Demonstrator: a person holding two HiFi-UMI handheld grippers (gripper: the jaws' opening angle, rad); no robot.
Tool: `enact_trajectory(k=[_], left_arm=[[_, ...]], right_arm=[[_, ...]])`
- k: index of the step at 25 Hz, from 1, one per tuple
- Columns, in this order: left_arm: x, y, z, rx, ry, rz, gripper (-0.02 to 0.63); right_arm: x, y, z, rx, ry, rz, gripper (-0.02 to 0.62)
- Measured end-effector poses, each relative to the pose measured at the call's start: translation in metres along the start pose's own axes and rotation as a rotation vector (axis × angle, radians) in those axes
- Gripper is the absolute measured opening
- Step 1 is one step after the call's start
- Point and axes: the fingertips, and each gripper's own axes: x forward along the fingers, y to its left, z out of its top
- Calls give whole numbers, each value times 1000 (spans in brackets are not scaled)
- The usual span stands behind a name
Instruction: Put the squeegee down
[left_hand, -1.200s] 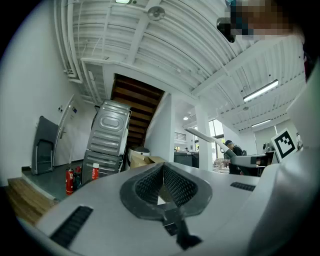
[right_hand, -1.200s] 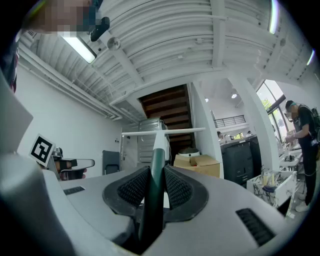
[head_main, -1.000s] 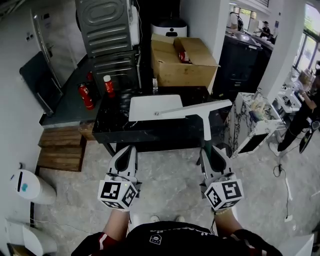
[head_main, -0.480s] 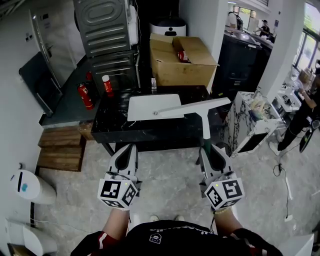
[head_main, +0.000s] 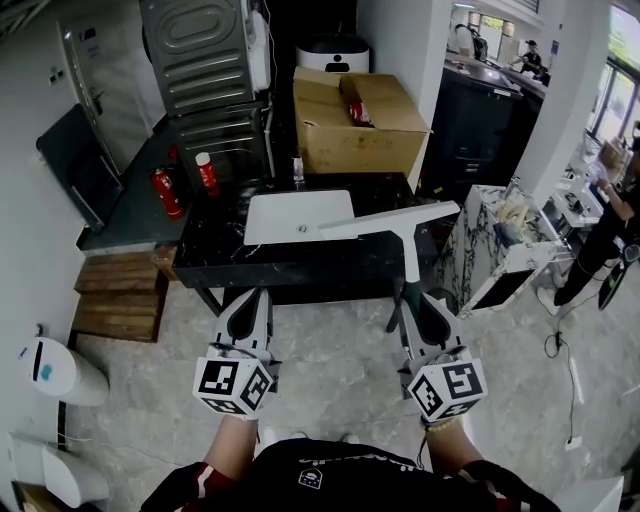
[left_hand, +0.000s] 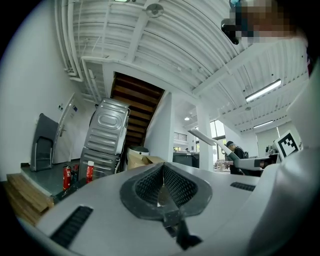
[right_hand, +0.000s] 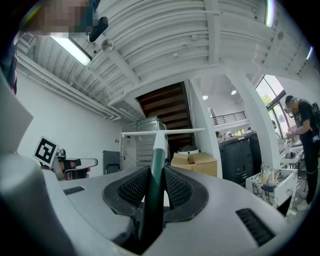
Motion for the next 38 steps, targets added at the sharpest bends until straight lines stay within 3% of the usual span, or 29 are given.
enact_trajectory(k=[6,12,18,28,38], left_arm=[[16,-13,-12,19,8,33,15],[56,8,-38,21,25,50,15],[156,69,-56,0,15,26,15],[336,186,-48,1,20,-60,15],[438,207,-68,-33,42,-137,15]], right_arm=[[9,-32,-9,-8,2,19,123],[54,-49,-30,-6,15,36,123],[151,-71,-53,-12,45,6,123],[362,-88,-36,-21,19,-40,123],[445,-125,-40,-21,46,-88,123]])
